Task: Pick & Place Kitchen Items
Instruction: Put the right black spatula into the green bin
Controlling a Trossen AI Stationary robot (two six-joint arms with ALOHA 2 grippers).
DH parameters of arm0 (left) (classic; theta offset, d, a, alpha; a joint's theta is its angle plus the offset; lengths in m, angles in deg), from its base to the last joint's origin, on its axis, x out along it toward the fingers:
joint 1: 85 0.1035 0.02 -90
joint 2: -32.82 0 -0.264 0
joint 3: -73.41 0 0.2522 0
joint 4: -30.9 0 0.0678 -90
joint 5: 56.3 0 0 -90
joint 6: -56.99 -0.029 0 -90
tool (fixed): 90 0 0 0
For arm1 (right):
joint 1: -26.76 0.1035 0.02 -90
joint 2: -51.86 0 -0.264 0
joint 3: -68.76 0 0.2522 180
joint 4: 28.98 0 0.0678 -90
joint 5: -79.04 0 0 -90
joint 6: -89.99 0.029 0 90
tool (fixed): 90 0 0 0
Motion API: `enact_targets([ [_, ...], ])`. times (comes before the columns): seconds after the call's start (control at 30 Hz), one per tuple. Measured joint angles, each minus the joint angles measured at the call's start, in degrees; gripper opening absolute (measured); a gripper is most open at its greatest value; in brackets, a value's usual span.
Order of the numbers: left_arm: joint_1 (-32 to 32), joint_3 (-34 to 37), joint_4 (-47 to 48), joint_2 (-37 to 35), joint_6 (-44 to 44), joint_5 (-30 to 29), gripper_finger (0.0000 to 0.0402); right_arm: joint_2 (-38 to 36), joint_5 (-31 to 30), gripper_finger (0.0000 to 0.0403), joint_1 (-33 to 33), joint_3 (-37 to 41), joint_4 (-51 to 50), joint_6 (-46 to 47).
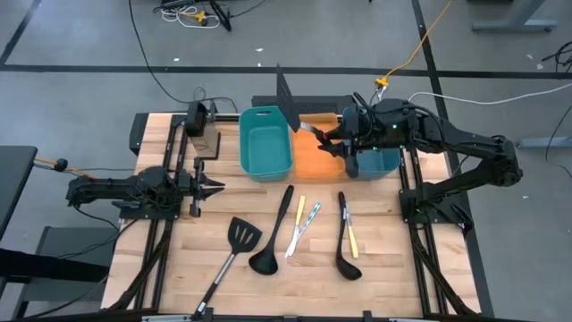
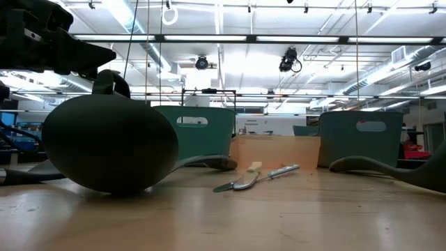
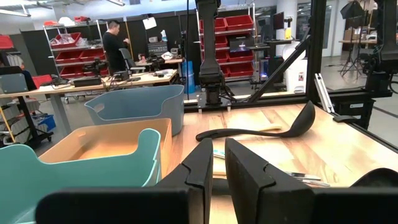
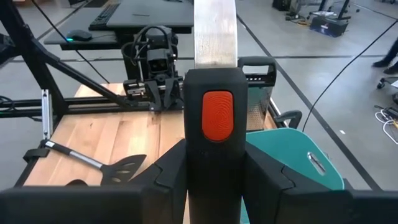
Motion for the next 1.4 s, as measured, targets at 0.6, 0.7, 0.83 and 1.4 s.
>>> enact_targets([
  [0.6, 0.0, 0.0, -7.5, 0.0, 9.0, -1.8, 0.0049, 0.0, 0.4, 0.0121, 0.0, 0.0, 0.0, 1.4],
  [0.7, 0.0, 0.0, -11.7, 0.0, 13.0, -3.0, 0.0049, 0.0, 0.4, 0.0121, 0.0, 0.0, 0.0, 1.5],
  [0.83, 0.0, 0.0, -14.5, 0.0, 16.6, -4.7, 0.0049, 0.0, 0.4, 0.0121, 0.0, 0.0, -0.2, 1.5],
  [1.4, 0.0, -3.8, -14.3, 1.9, 22.1, -4.0, 0.0005, 0.0, 0.4, 0.0121, 0.0, 0.0, -1.1, 1.5],
])
